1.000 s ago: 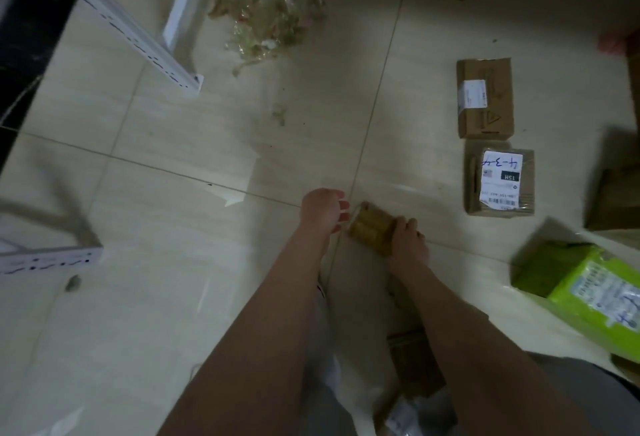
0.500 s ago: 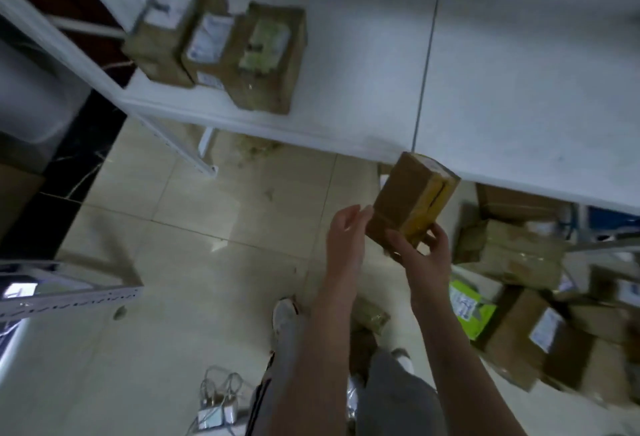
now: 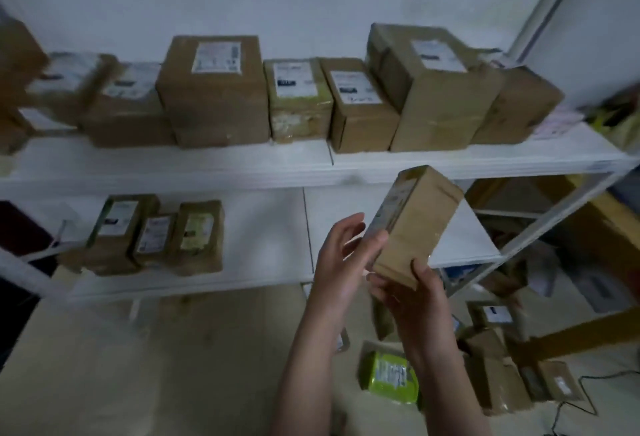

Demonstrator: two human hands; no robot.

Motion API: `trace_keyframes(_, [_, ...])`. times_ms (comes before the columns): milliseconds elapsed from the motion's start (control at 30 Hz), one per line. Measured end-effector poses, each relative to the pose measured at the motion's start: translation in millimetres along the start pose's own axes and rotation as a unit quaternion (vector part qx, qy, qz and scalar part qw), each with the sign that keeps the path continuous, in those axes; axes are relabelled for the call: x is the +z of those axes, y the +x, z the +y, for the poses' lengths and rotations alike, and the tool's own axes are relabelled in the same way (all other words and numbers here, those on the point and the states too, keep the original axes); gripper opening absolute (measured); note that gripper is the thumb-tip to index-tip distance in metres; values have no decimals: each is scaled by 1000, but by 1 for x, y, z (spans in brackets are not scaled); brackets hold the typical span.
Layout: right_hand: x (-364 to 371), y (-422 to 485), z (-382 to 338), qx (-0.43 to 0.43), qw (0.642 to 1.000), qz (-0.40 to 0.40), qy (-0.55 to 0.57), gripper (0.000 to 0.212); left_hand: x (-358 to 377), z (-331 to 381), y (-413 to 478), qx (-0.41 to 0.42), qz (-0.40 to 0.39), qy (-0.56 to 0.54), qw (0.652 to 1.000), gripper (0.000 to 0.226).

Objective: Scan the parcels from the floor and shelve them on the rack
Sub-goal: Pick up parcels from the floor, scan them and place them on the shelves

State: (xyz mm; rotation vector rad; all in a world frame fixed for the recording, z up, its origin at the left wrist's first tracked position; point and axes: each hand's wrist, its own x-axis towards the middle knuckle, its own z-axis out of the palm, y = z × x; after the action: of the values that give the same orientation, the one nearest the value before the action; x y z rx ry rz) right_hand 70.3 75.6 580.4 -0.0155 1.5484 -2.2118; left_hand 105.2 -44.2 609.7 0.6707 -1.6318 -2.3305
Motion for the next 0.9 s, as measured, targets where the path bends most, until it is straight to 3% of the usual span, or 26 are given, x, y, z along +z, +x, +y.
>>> trace_keyframes(100, [22, -8, -14, 14, 991, -34, 126, 77, -12, 30, -3, 5, -33, 44, 999, 76])
trace_keyframes(200, [37, -18, -26, 12, 979, -74, 189, 61, -17, 49, -6, -4, -66, 52, 997, 68])
trace_keyframes(300, [49, -31, -37, 22, 975, -107, 193, 58, -17, 61, -13, -25, -102, 48, 993, 46])
trace_keyframes(400, [57, -40, -50, 21, 983, -115, 144, 58, -16, 73, -21, -20, -109, 17, 994, 27])
trace_keyframes(567, [57, -53, -77, -3, 998, -12, -63, 44, -16, 93, -32, 45, -67, 11, 997, 31])
trace_keyframes(900, [53, -68, -88, -95, 987, -17, -127, 51, -23, 98, -46, 84, -96, 11, 992, 36])
